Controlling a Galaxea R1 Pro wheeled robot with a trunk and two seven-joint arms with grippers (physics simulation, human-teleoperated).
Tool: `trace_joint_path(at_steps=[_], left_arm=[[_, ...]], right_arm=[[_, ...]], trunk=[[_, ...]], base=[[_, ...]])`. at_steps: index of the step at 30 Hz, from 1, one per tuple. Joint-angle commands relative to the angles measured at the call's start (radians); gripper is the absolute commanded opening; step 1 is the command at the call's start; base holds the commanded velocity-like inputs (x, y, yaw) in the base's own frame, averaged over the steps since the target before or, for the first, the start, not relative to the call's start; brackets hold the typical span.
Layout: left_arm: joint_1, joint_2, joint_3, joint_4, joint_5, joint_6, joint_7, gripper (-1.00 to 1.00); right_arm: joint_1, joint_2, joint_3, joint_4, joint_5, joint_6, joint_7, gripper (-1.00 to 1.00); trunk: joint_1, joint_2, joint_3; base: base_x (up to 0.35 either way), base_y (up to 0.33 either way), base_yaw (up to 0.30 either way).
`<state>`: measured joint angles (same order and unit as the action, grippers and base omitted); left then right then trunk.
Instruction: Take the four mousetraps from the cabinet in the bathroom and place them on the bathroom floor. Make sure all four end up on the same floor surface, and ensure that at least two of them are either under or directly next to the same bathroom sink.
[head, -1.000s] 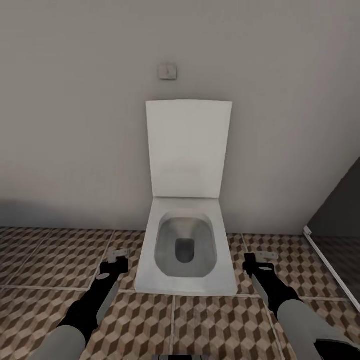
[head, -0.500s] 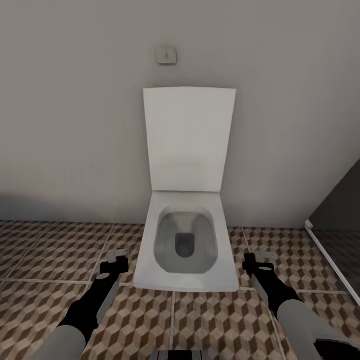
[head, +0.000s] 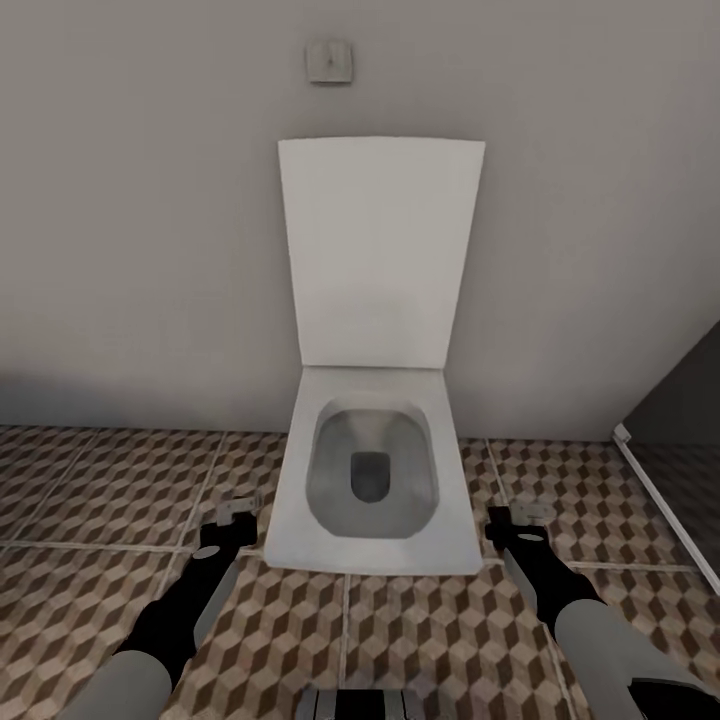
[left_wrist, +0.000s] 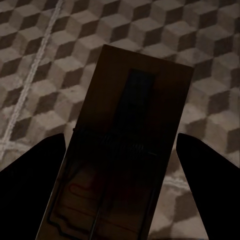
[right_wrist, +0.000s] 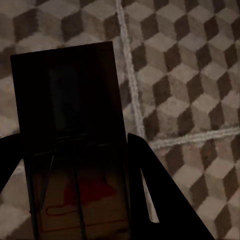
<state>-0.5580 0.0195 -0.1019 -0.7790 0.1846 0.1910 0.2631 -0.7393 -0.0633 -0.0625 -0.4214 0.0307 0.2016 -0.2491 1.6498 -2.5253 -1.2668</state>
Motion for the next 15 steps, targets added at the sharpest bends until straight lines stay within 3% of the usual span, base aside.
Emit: trace_joint_path(at_steps=[1,15], left_arm=[[0.000,0.002,-0.007,-0.002,0.010,0.004,0.010,-1.00],[0.000,0.001,-0.007,-0.002,0.012,0.004,0.010,-1.00]], right_arm=[[0.000,0.000,-0.002,-0.002,0.000,0.005,-0.001,-1.00],[0.000,0.000,-0.003,-0.002,-0.001,0.005,-0.001,-1.00]], trunk=[[0.000,-0.001,-0.005],[0.006,-0.004,-0.059]], base=[[0.000,0.000,0.000],[0.000,0.000,0.000]])
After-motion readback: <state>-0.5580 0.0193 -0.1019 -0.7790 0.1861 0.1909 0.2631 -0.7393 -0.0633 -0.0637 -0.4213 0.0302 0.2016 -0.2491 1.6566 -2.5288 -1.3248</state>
